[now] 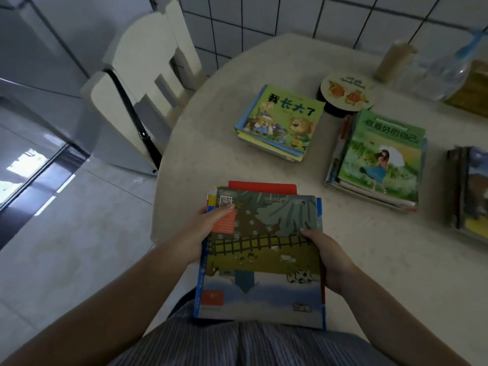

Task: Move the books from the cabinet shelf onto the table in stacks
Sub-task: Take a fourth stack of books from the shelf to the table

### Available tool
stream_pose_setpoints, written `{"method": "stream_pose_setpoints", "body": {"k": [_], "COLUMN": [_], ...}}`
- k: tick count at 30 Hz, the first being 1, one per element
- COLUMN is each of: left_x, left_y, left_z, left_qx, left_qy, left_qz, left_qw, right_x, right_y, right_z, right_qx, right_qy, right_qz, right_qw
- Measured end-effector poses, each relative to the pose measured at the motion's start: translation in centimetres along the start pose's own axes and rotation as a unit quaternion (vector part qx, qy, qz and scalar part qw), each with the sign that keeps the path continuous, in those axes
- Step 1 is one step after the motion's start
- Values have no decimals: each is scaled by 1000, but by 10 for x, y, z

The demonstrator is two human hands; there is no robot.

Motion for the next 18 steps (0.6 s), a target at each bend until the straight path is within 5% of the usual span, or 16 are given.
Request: {"method": "stream_pose_setpoints", "body": {"k": [10,18], "left_x": [-3,-3], "left_y": [-69,-93], "left_z": [-61,-89], "left_qx": [0,6], "left_qy": [-148,-205], "left_qz": [59,84], "left_qw": [987,975], "right_x": [25,39], "right_y": [-19,-28], "right_z": [11,31], "right_qx": [-31,-80], "right_qy": [-110,-89], "right_qz": [-86,-144], "right_qw": [990,982]}}
Point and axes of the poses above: each hand's wrist, its own y-axis away from the middle knuckle, its own x-axis out of the palm, z = x × y, the point moved 10 cm from there along -y, towards the middle knuckle, and after that the axes turned 3 degrees about -y, right-handed, at the moved point
